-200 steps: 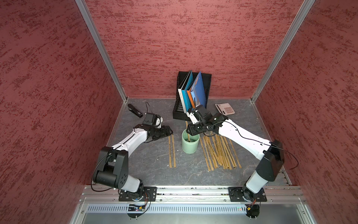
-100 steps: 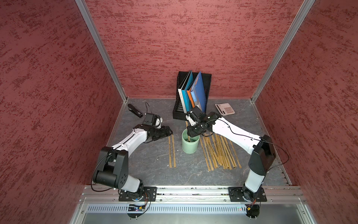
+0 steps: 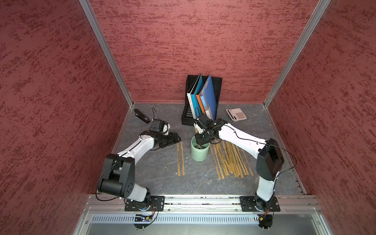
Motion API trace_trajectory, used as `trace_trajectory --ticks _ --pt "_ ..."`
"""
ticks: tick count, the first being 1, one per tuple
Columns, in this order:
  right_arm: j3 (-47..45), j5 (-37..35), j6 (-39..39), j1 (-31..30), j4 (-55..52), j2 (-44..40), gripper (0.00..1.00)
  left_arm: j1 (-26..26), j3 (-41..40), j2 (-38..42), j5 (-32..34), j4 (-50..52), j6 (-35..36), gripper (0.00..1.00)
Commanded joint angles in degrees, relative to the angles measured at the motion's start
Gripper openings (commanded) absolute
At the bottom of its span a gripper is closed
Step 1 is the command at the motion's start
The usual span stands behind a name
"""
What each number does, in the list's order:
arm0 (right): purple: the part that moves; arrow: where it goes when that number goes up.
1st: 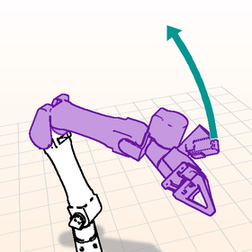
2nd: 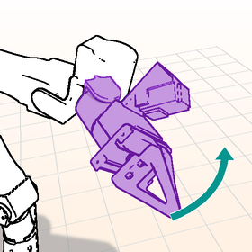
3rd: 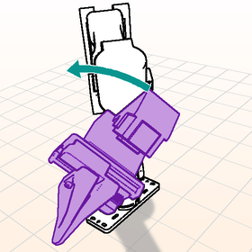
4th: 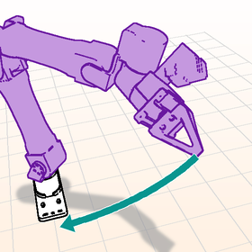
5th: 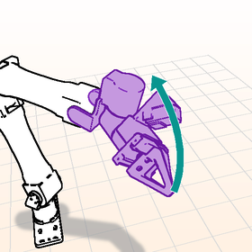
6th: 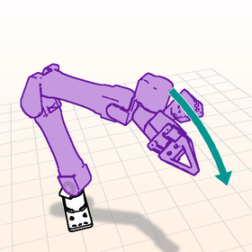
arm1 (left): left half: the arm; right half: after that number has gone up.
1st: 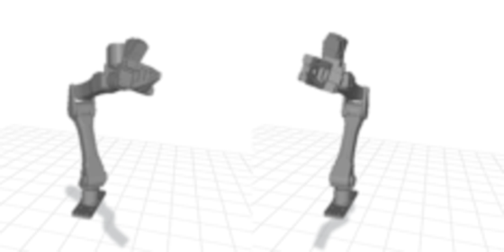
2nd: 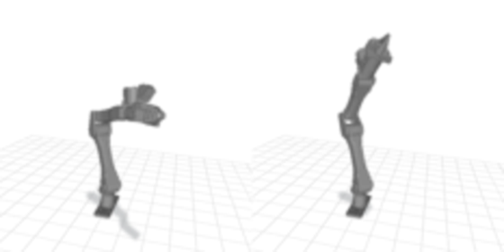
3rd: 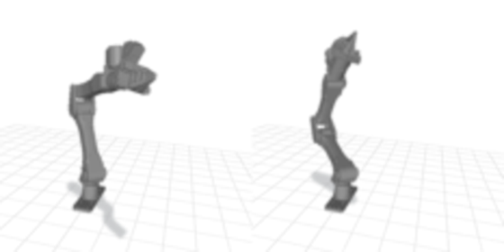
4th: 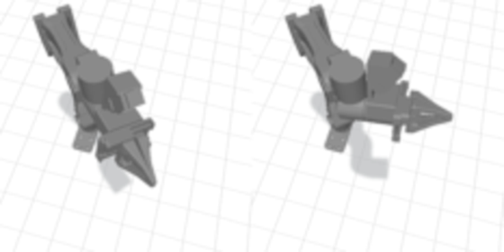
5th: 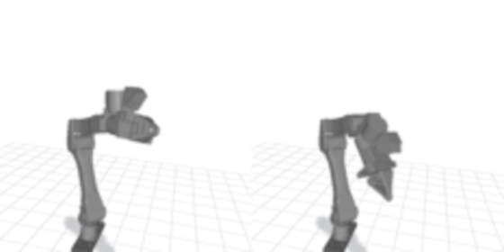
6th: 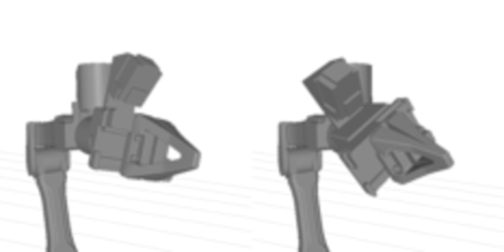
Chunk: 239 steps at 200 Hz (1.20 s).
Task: Take the straws out of the storage container
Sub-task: Pick up the straw from the container.
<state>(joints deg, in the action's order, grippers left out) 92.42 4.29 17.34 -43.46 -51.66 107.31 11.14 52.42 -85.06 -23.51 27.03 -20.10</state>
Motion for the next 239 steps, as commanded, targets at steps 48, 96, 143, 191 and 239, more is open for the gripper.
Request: trace_trajectory --ticks 48,96,143,191,239 --pt "2.1 0.8 0.5 -0.3 1.7 -1.7 0.10 -0.7 -0.5 0.8 0.2 0.0 0.6 0.86" --pt "4.2 0.1 0.4 -0.3 -1.4 -6.5 0.08 -0.7 -0.2 0.7 -0.6 -0.7 0.1 0.86" --pt "8.4 -1.4 -0.2 -0.3 -7.4 -13.3 0.08 -0.7 0.5 0.5 -1.0 -1.0 -0.2 0.86" --pt "19.0 -5.4 -1.6 -0.2 -24.4 -15.5 0.08 -0.6 0.9 0.8 -1.5 -1.4 -0.9 0.86" --pt "19.5 -9.3 -2.0 0.4 -33.2 -18.0 0.06 -0.5 0.7 0.4 -2.0 -1.8 -1.3 0.86"
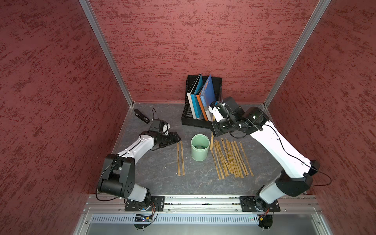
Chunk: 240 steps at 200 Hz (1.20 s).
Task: Take the straws out of the storage container
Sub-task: Pick up the straw from the container, then place the straw at the center of the board.
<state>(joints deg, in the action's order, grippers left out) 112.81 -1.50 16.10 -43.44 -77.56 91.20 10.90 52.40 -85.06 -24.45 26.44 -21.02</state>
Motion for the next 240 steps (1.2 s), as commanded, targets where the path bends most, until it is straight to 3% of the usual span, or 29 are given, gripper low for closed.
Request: trace_trajectory --ticks 1,36,100,167,240 --pt "-1.0 -3.5 -0.7 0.4 -7.4 -2.0 0.06 -0.2 0.8 0.5 -1.0 -1.2 -0.3 0.86" --pt "-8.8 -2.2 -1.2 3.4 -5.6 -4.7 0.05 -0.2 1.1 0.7 -0.9 -0.7 -0.4 0.86" --pt "-23.7 5.5 -3.3 15.5 0.8 -3.0 0.05 -0.1 1.0 1.0 -0.7 -0.3 -0.5 0.86" --pt "-27.4 10.9 -6.6 20.1 6.4 6.8 0.04 -0.1 1.0 1.3 -0.1 0.5 -0.2 0.86" --pt "-26.7 13.8 -9.5 20.6 7.7 15.8 0.05 -0.1 0.9 1.0 0.1 0.7 -0.1 0.86"
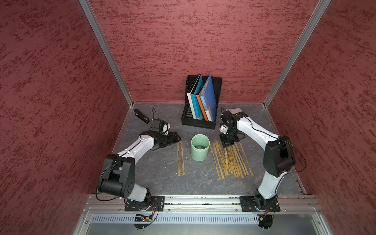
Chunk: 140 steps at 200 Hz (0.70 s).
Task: Take the straws out of the storage container
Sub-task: Place the straw at the center of the board.
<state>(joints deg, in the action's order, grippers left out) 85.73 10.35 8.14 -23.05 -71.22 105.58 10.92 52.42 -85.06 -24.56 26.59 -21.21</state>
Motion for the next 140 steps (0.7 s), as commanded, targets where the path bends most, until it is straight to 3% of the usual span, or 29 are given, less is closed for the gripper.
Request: trace_trajectory --ticks 1,72,140 --pt "0.4 1.9 -1.6 0.2 1.3 1.5 0.05 -0.1 0.9 1.0 0.2 0.6 0.1 0.86" --pt "-0.5 3.2 -1.8 0.2 1.9 3.5 0.07 -0.1 0.7 0.8 0.2 0.5 0.1 0.86" --pt "-1.1 4.5 -2.5 -0.1 -1.2 -1.2 0.07 0.0 0.5 0.5 -0.1 -0.2 -0.2 0.86"
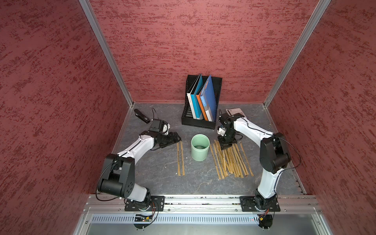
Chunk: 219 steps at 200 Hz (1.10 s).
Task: Take the straws out of the storage container
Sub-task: Place the straw at the center of the board.
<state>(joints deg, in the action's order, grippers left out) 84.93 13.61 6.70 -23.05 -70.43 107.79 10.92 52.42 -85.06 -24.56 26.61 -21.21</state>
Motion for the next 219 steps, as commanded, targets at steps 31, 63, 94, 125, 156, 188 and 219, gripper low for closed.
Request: trace_trajectory --ticks 31,63,94,125,156,188,219 --pt "-1.2 1.2 -1.2 -0.2 -2.6 -3.9 0.07 0.2 0.2 0.3 -0.4 -0.9 -0.6 0.86" --pt "-2.7 1.6 -1.0 -0.2 -1.1 -2.2 0.08 0.3 0.3 0.4 -0.2 -0.6 -0.4 0.86" --pt "-3.6 2.0 -1.0 -0.2 0.5 -0.5 0.09 0.3 0.9 0.4 0.2 0.1 0.1 0.86" --pt "-3.6 2.2 -0.9 -0.3 1.3 0.4 0.13 0.3 1.4 0.3 0.3 0.5 0.2 0.86" --pt "-3.5 2.0 -0.6 -0.3 1.9 1.0 0.21 0.3 1.9 0.1 0.3 0.9 0.2 0.86" --pt "-3.4 1.6 -0.2 -0.3 2.3 0.8 0.23 0.3 2.7 0.2 0.3 1.6 0.5 0.86" --pt "-2.9 -0.4 1.7 -0.2 2.7 -1.7 0.24 0.5 4.5 0.6 -0.1 3.2 0.3 0.86"
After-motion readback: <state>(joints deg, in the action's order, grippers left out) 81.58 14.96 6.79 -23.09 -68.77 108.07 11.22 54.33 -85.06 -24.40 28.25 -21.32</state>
